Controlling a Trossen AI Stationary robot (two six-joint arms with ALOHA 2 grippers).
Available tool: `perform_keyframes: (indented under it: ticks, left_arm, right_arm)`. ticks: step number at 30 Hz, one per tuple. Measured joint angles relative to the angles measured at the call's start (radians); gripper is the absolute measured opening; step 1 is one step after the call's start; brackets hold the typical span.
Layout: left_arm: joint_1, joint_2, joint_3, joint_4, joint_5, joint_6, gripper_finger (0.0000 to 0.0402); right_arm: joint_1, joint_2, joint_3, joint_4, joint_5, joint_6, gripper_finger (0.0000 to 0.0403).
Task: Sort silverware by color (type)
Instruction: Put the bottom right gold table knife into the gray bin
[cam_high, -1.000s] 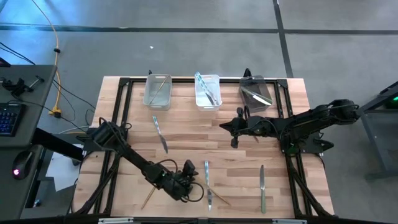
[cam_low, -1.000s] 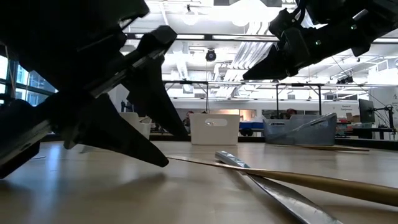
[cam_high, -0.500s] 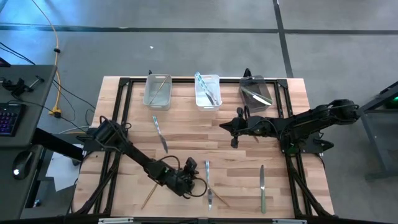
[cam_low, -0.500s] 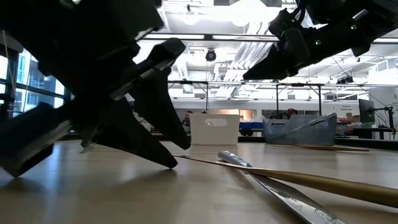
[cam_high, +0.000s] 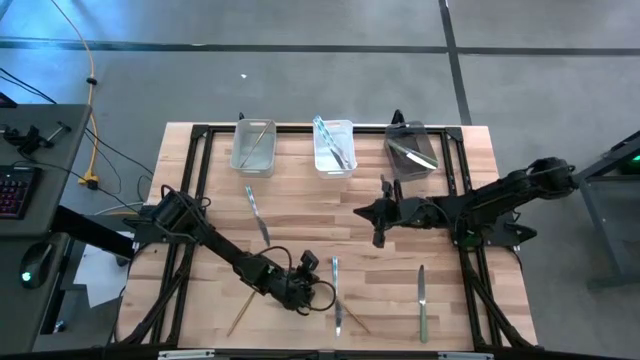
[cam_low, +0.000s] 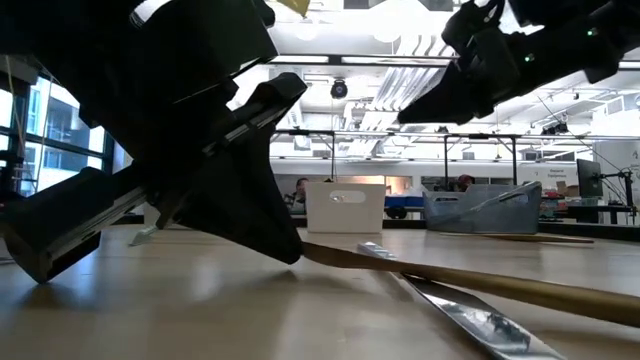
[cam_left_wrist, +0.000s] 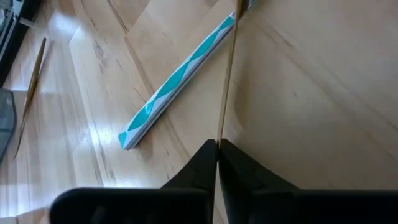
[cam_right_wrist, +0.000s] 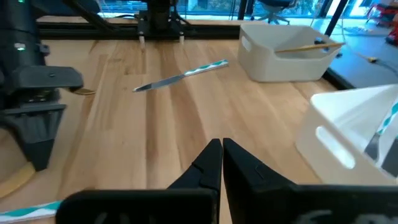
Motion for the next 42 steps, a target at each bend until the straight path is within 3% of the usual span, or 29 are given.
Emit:
perform_keyframes:
  ticks: [11, 19, 29, 37, 42]
  left_arm:
    - [0.005, 0.001, -0.001, 0.003, 0.042, -0.037, 0.0001]
    - [0.035, 0.000, 0.000, 0.008, 0.130, -0.193, 0.0001]
    - [0.052, -0.023, -0.071, 0.079, 0.177, -0.367, 0.0000]
    - [0.059, -0.102, -0.148, 0.111, 0.195, -0.447, 0.0000]
    - [0.059, -0.142, -0.202, 0.128, 0.181, -0.524, 0.0000]
  right_arm:
    - [0.162, 0.000, 0.000, -0.109, 0.138, 0.197, 0.0009]
    - [0.299, 0.000, 0.000, -0.158, 0.248, 0.320, 0.0066]
    - [0.427, 0.001, 0.001, -0.177, 0.254, 0.426, 0.0115]
    - [0.490, 0.168, 0.222, -0.474, 0.276, 0.527, 0.0115]
    - [0.493, 0.323, 0.396, -0.690, 0.216, 0.660, 0.0122]
